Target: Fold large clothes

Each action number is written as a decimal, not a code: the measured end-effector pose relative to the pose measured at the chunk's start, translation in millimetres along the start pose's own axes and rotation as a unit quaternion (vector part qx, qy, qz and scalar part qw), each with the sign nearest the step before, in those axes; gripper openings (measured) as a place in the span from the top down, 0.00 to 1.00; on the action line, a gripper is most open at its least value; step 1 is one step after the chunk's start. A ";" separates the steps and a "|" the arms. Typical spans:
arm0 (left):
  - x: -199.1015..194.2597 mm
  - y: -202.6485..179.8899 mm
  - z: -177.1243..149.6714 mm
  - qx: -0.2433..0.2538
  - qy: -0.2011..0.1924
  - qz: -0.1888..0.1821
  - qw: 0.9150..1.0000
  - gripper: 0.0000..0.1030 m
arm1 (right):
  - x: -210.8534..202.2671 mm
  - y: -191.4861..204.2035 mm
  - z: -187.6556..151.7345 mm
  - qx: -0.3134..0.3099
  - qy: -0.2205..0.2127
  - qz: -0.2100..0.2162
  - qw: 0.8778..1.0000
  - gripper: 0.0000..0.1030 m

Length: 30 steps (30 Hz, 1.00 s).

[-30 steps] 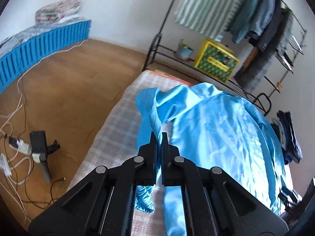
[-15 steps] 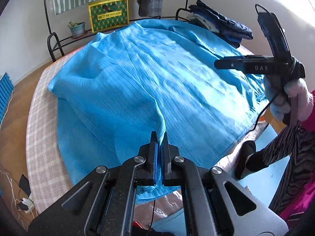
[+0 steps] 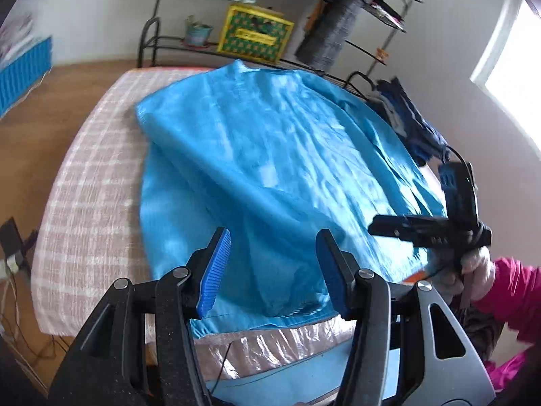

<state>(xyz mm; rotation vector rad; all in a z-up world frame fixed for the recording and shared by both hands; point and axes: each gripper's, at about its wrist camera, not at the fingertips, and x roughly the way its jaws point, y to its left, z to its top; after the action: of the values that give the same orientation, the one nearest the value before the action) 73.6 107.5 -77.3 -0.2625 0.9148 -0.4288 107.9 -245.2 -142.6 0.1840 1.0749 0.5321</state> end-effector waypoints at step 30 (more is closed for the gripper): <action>95.7 38.9 -15.8 -0.160 0.101 -0.016 0.982 0.88 | 46.9 11.4 2.2 0.067 0.073 0.073 0.992 1.00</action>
<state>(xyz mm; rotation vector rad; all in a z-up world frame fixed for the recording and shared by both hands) 121.5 96.9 -169.5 -0.5345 1.1807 -0.3403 123.3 -211.8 -173.9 0.3488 1.2470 0.6127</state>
